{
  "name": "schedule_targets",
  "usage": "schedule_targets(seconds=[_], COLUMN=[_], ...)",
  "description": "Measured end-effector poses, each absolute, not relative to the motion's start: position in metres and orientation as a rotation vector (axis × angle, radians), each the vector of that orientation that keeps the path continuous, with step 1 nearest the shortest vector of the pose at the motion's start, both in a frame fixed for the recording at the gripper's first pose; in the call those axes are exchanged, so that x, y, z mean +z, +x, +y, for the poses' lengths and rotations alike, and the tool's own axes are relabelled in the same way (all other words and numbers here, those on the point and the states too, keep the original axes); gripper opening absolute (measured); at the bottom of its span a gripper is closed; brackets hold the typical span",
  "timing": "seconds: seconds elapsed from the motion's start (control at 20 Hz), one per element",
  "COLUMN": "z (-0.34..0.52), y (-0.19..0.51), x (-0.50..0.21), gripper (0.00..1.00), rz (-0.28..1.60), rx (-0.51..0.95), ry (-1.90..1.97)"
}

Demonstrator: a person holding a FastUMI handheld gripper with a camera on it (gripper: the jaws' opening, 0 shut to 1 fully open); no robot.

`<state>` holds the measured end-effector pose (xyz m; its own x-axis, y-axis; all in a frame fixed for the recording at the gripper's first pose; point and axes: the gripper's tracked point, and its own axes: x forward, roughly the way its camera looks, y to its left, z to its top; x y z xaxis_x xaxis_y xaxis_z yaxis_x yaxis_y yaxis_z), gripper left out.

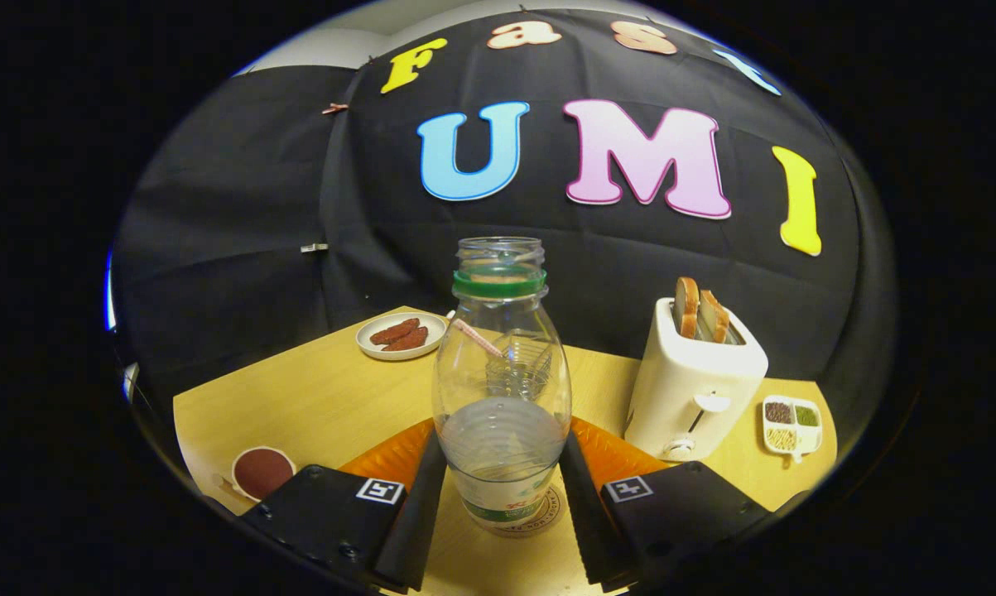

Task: Take the bottle from table, then pour the juice into the cup, finally place the bottle on the coaster

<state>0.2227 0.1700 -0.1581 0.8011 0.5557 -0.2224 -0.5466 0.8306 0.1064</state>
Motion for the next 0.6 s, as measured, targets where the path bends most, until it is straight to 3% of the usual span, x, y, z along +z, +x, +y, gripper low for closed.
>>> schedule_targets(seconds=[0.6], z=[0.167], y=[0.247], x=[-0.183], gripper=[0.74], rz=[0.261], rx=[0.569], ry=[0.065])
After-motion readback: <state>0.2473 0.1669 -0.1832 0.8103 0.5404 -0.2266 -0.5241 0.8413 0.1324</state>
